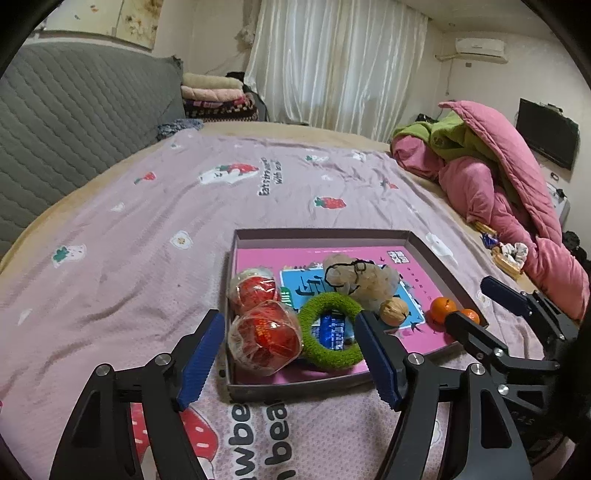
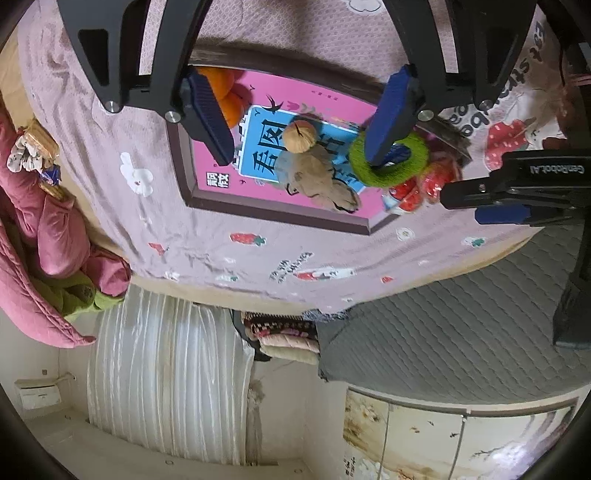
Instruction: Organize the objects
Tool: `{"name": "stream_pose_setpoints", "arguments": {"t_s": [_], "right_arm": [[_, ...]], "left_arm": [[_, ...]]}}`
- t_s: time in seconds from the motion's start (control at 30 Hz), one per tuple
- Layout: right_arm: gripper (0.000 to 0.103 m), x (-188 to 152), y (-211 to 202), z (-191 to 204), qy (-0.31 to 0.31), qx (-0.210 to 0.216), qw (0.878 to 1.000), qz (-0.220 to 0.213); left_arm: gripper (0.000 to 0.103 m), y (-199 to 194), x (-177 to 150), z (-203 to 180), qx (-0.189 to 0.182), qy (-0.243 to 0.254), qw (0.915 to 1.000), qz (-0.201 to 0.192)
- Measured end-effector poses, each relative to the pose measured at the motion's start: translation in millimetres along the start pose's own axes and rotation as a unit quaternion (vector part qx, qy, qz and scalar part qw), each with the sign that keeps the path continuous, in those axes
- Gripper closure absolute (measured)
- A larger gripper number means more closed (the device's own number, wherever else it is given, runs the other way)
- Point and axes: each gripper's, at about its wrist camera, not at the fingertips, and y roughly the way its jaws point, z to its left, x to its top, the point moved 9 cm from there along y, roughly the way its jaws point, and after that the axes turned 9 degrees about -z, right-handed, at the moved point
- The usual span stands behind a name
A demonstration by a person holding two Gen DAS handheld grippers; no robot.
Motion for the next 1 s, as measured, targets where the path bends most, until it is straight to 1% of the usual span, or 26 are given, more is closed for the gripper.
{"name": "stream_pose_setpoints", "arguments": {"t_s": [0.17,0.37,0.53,0.63,0.73,0.83,1.0], "right_arm": [[0.029,1.2,-9.5,3.7,0.007,0.006,1.0,-0.008],[0.027,-1.0,-17.6,4.6,0.003,0.001,1.0,-0.015],[0.025,-6.8,-22.7,3.6,0.01,0.001,1.0,-0.014],[0.024,-13.9,-25.2,3.5,0.01,-0.005,1.0,-0.007],[0.024,-19.7,-29.2,3.9,0.009,-0.011,1.0,-0.003],[0.024,-26.4,-33.7,3.3,0.01,-0.018,1.0,0.0],[0.024,-29.7,-43.0,0.4,0.015,-0.026,1.0,-0.009]], "left_arm": [[0.027,-9.5,-5.1,-0.4,0.01,0.011,0.9998,-0.013],[0.026,-16.2,-20.1,-10.5,0.009,0.026,0.9996,-0.011],[0.026,-27.6,-28.9,-18.9,0.015,0.036,0.999,-0.022],[0.026,-32.3,-34.0,-21.3,0.015,0.034,0.9991,-0.022],[0.025,-34.4,-37.9,-17.8,0.02,0.02,0.9994,-0.021],[0.025,-37.0,-44.2,-14.1,0.03,0.01,0.9993,-0.018],[0.023,-43.2,-52.2,-11.1,0.048,0.011,0.9986,-0.021]]}}
